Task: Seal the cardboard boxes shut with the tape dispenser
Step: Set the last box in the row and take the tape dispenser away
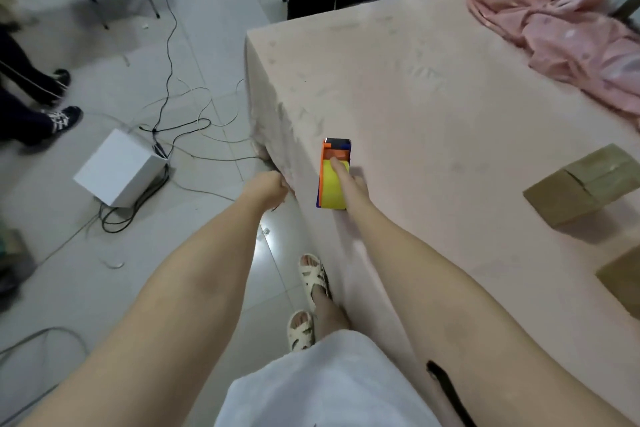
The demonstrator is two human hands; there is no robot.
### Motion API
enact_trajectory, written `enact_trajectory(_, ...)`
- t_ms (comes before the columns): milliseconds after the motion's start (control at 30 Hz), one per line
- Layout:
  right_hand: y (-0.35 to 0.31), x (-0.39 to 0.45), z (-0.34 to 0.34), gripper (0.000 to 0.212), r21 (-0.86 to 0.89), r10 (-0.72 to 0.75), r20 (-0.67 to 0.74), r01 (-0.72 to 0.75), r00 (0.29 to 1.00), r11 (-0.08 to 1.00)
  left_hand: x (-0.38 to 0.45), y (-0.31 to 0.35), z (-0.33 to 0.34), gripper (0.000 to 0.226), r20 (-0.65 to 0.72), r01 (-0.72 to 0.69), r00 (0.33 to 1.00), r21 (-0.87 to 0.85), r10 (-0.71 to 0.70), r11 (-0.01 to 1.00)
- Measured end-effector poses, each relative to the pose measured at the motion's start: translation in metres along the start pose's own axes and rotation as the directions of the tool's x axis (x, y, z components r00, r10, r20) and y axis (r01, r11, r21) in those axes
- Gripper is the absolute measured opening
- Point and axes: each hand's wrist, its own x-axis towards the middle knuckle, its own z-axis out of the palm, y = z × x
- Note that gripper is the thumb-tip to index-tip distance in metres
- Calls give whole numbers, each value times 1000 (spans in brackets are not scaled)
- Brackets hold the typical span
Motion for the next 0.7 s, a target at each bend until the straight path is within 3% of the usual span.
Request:
enact_trajectory(200, -34, 46, 13, 57, 18, -17, 20, 17, 1000, 1000, 60, 9, -32, 17, -19, 10, 1000, -33, -11, 999)
enact_trajectory(367, -79, 89, 14, 44, 117, -73, 8, 71, 997, 991, 123, 48, -61, 20, -27, -27, 999, -3, 27, 1000)
enact_trajectory(467, -106, 113, 11, 28, 184, -91, -10, 91, 996, 979, 153, 62, -69, 21, -48, 22, 998, -111, -28, 994)
enact_trajectory(567, -125, 132, 6, 29, 209, -100, -64, 112, 993, 972, 171, 66, -68, 14, -87, 105, 988, -228, -128, 968)
enact_trajectory(700, -141, 155, 9, 31, 229, -81, -86, 99, 993, 968, 204, 81, -84, 17, -26, 88, 994, -382, -106, 920)
